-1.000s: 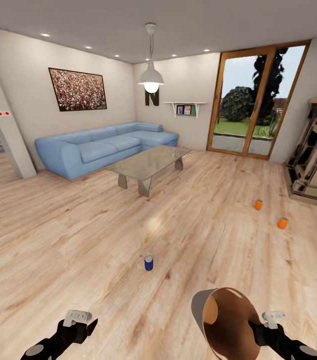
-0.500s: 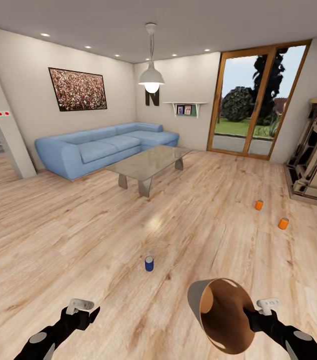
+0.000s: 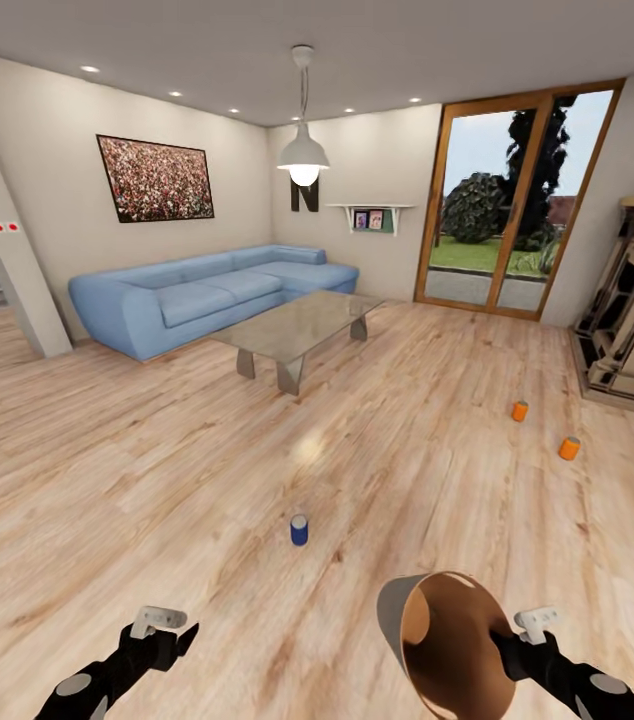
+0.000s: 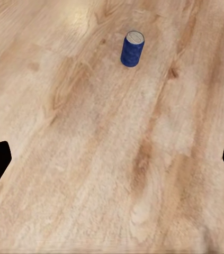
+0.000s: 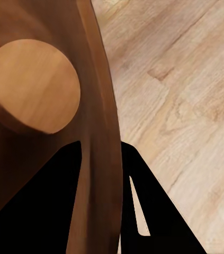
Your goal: Put the three can of soda from the living room inside the tash can in the kitchen.
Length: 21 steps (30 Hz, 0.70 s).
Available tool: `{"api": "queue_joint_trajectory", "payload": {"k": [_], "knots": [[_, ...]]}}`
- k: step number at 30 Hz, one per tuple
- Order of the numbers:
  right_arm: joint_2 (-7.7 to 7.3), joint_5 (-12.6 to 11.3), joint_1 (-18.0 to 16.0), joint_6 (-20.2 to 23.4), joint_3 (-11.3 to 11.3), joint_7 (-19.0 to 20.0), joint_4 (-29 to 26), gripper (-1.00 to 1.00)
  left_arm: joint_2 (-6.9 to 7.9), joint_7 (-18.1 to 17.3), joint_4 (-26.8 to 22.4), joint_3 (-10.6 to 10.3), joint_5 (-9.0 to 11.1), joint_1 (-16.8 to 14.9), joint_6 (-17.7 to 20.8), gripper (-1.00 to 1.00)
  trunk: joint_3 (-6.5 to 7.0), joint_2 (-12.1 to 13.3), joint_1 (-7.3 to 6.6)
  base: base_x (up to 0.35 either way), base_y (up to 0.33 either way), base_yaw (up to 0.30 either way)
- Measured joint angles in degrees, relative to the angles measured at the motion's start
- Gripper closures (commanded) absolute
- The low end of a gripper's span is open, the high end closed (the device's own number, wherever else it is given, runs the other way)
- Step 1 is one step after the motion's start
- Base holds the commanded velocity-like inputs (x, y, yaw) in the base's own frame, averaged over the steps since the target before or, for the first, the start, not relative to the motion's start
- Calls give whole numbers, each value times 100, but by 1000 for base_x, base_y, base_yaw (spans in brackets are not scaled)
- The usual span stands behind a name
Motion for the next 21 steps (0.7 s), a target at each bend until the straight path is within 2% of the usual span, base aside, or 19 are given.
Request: {"api": "queue_joint_trajectory", "payload": {"k": [8,9,10,12,15,18,21], "knots": [[1,167,39,-275,-43,15,44,100,-2,-2,253,3,15,30,10,-100,1,0,0,274,99,0],[1,6,42,-478,-21,19,129,100,-3,-2,295,4,15,31,10,-100,0,0,0,295,106,0],[2,-490,42,-497,-11,24,234,100,-3,-3,300,3,16,31,10,-100,1,0,0,296,106,0],[2,-690,35,-513,-87,16,29,100,-4,-3,306,3,13,32,10,-100,3,0,0,300,105,0],[1,-565,46,-536,-8,27,88,100,-6,-3,309,3,8,33,11,-100,0,0,0,304,99,0],[2,-621,41,-537,-60,15,48,100,-7,-3,310,4,4,34,11,-100,1,0,0,308,91,0],[12,-574,45,-546,-31,18,56,100,-5,-3,310,4,1,33,11,-100,1,0,0,310,86,0]]}}
